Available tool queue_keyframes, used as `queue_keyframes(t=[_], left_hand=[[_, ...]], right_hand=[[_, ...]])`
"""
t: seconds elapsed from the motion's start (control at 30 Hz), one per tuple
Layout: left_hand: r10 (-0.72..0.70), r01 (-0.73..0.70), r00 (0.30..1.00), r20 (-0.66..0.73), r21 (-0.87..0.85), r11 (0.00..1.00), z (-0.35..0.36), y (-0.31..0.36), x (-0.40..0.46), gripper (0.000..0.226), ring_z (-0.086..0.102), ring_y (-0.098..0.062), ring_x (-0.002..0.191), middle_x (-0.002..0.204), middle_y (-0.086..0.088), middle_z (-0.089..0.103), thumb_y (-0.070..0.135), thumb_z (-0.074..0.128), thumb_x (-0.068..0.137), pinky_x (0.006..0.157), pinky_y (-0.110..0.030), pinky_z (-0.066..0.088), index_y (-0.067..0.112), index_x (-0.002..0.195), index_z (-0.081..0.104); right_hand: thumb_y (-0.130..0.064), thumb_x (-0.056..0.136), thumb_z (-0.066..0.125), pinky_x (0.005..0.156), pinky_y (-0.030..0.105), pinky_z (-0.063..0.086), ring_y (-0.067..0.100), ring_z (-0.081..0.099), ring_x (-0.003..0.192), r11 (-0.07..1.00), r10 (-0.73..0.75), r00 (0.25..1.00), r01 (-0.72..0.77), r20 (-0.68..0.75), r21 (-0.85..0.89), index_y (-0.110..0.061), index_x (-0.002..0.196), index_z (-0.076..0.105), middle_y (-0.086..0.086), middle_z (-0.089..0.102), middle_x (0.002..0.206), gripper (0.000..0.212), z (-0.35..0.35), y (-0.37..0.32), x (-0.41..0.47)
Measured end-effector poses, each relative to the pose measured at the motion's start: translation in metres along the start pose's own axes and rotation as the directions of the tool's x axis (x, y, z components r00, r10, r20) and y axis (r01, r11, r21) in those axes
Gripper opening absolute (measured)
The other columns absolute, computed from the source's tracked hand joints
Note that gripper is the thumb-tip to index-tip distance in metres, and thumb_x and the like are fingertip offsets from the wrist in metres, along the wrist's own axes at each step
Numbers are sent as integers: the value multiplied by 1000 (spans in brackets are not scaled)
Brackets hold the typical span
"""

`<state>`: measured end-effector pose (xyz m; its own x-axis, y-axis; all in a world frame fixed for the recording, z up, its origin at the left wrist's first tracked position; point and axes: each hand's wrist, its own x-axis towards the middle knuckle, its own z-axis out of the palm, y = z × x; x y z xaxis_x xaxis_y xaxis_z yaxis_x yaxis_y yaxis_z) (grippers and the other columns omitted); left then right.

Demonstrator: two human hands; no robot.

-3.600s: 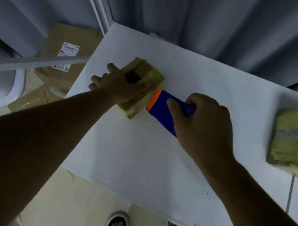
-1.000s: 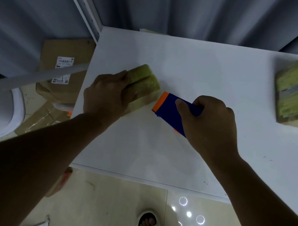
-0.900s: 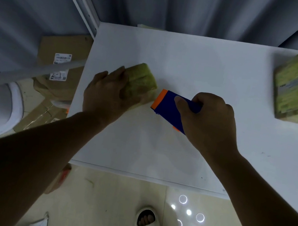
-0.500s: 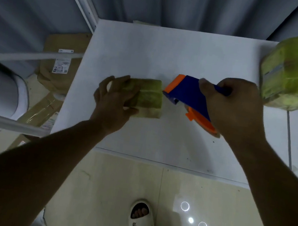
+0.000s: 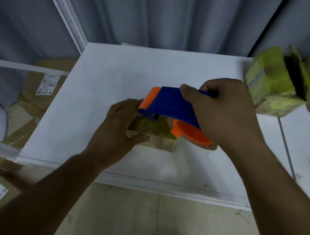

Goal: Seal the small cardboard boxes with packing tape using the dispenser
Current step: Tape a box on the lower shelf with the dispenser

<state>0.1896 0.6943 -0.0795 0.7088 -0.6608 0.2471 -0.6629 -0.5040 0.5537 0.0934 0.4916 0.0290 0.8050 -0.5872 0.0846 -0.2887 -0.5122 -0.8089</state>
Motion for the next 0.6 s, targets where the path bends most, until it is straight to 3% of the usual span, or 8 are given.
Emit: queue_keyframes(t=[0.07, 0.17, 0.3, 0.37, 0.43, 0.6], left_hand=[[58, -56, 995, -78, 33, 998, 8, -6, -6, 70, 29, -14, 136, 143, 8, 40, 34, 87, 73, 102, -28, 41, 30, 134, 52], [33, -36, 991, -129, -20, 999, 18, -14, -9, 68, 29, -8, 129, 129, 25, 29, 52, 82, 71, 93, -17, 38, 44, 130, 49], [60, -63, 978, -201, -8, 998, 25, -15, -4, 72, 38, 0, 109, 111, 29, 38, 70, 80, 62, 83, -12, 36, 41, 121, 51], [55, -70, 973, -226, -57, 996, 29, -14, -1, 71, 44, 0, 103, 110, 34, 42, 64, 82, 57, 84, -14, 40, 37, 116, 52], [69, -94, 966, -251, -90, 992, 33, -15, -1, 68, 47, 1, 107, 113, 31, 46, 58, 83, 57, 88, -11, 41, 31, 113, 56], [110, -137, 956, -271, -84, 987, 38, -16, -10, 64, 34, 18, 117, 127, 23, 41, 61, 76, 64, 88, 6, 30, 39, 120, 54]], right_hand=[[-44, 88, 68, 45, 15, 37, 13, 56, 55, 999, -5, 1000, 5, -16, 34, -4, 65, 64, 4, 59, 56, 46, 4, 5, 1], [-45, 88, 68, 41, 12, 35, 8, 49, 45, 996, -14, 1000, 15, -14, 92, 1, 70, 64, 11, 56, 58, 50, 8, 12, 5], [-47, 87, 70, 52, 23, 40, 9, 61, 59, 991, -13, 1000, 10, 25, 133, -11, 72, 72, -1, 66, 63, 39, 4, 16, 14], [-46, 85, 72, 49, 23, 43, 0, 62, 60, 989, -24, 999, 19, 29, 146, -15, 72, 71, -5, 67, 64, 34, 2, 18, 17], [-46, 84, 73, 43, 18, 44, -1, 60, 49, 991, -50, 998, 47, 26, 127, -16, 70, 67, -1, 65, 57, 34, 3, 21, 19], [-50, 78, 76, 62, 32, 56, 13, 72, 61, 984, -38, 996, 23, 82, 176, -18, 84, 72, -1, 75, 69, 32, 6, 24, 18]])
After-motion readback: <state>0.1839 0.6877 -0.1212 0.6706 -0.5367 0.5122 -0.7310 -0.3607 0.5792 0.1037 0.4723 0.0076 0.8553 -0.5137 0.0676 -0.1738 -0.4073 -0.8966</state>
